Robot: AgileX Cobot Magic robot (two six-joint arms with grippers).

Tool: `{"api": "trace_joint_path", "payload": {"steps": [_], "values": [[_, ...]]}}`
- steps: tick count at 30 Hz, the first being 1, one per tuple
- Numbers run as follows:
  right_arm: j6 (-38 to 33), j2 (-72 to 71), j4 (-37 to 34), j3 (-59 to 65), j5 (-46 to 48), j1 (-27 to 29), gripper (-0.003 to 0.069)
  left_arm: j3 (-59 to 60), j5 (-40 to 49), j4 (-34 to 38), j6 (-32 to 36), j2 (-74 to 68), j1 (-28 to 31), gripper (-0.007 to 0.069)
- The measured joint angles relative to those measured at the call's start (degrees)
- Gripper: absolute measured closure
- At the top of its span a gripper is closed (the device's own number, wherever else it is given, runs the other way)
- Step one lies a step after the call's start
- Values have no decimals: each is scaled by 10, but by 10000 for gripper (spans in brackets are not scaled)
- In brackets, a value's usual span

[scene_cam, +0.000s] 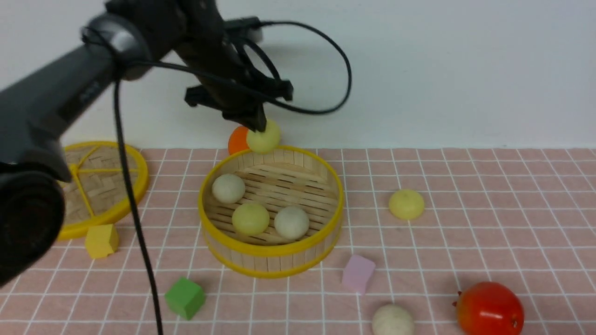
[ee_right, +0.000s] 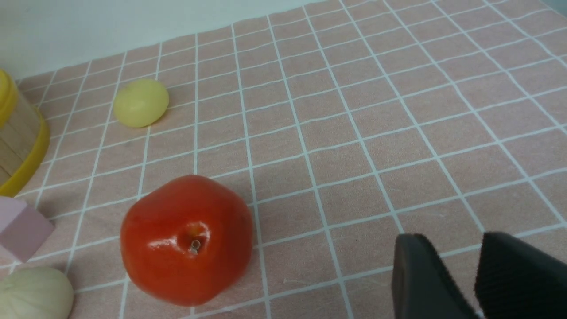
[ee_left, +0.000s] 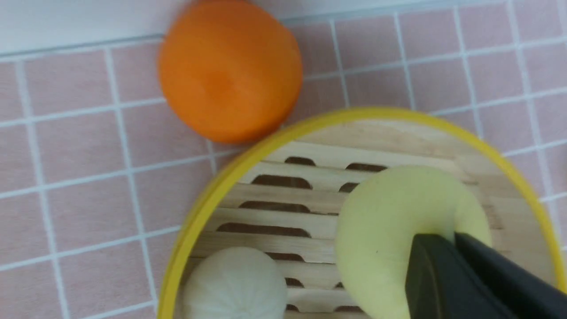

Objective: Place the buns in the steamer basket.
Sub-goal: Use the left arm to put the steamed stuffed bun into the steamer, then use the right arm to grab a steamed stuffed bun

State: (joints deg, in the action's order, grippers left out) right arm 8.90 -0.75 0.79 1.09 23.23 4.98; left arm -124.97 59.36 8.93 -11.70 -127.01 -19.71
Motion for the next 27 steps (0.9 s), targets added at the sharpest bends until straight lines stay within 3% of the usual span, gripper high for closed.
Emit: {"api": "trace_joint_path", "payload": {"steps": [13,18,20,21,24,27], "values": [[0,0,0,0,0,0,419,0,-39,-23,-55,-67,0,582],[0,0,0,0,0,0,419,0,-47,-27,-55,-67,0,460],[0,0,0,0,0,0,419,0,-38,-35,-55,-64,0,379],[0,0,0,0,0,0,419,-3,-7,-46,-55,-49,0,280],[0,0,0,0,0,0,419,-19,31,-70,-55,-15,0,204],[0,0,0,0,0,0,419,-33,59,-94,-59,39,0,177]]}}
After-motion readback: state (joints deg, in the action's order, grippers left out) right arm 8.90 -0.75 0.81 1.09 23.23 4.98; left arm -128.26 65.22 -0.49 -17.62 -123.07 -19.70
